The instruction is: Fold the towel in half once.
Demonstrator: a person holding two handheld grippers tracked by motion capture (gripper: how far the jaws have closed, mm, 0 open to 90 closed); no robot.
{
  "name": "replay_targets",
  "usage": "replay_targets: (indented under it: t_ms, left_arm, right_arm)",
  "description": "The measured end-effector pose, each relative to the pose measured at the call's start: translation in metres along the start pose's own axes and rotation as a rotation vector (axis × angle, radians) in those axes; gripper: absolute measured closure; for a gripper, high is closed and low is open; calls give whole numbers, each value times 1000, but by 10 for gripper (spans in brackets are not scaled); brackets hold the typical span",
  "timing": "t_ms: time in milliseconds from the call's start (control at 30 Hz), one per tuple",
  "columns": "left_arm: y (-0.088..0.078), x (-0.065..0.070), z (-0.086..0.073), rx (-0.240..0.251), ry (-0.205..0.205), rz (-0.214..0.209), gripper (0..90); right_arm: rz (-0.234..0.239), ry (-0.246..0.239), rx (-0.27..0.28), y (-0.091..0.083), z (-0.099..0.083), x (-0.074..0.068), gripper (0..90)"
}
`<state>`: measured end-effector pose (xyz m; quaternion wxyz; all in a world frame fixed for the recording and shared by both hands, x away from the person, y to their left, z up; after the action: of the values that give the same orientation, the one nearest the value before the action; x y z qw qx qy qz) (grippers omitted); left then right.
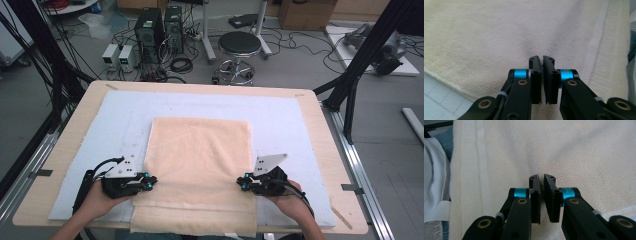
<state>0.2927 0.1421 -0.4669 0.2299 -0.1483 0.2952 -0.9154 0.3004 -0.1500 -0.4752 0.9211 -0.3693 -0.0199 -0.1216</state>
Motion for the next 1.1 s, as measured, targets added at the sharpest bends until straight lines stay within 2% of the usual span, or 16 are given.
replay_targets:
  t_ms: [167, 333, 433, 533, 667, 733, 767, 800, 833, 900, 1000, 1100]
  left_arm:
    - [-13, 12, 4, 7, 12, -16, 851]
    - [-27, 26, 5, 5, 27, -38, 851]
    - [-27, 30, 2, 1, 23, -54, 851]
    - [-14, 25, -5, -22, 3, -57, 848]
    - [6, 5, -13, -47, -39, -33, 831]
    - [12, -5, -11, -50, -60, -15, 789]
    - [13, -10, -9, -51, -66, -9, 744]
    - [12, -11, -6, -43, -68, -7, 703]
    - [10, -11, -4, -31, -65, -7, 691]
    - [3, -9, 1, 0, -51, -3, 647]
    - [-6, -6, 4, 21, -39, 11, 622]
    - [-12, -4, 1, 32, -37, 21, 615]
  right_arm:
    - [-3, -13, 27, -12, 8, -8, 843]
    - [6, -36, 42, -22, 14, -23, 842]
    - [14, -45, 36, -25, 14, -31, 842]
    - [22, -30, 25, -19, 8, -29, 841]
    - [33, 11, -10, 1, -8, -17, 821]
    - [25, 19, -36, 9, -13, -10, 787]
    - [26, 31, -41, 11, -14, -7, 740]
    - [17, 44, -36, 12, -14, -3, 720]
    - [19, 43, -25, 10, -12, -2, 713]
    - [-6, 37, -5, 3, -8, -1, 686]
    - [-20, 19, 27, -6, -3, -4, 682]
    - [-35, 6, 18, -12, -4, -10, 669]
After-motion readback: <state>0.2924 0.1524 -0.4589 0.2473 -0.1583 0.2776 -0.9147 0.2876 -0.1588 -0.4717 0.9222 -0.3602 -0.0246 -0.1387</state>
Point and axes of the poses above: each handheld gripper's, and its own axes: y roughly forward along the jaws, z roughly out of its top, x roughly to its right, the point moved 10 cm from there along y, roughly forward along the jaws, and after that the axes turned 10 degrees about -y, right-handed, at the moved point
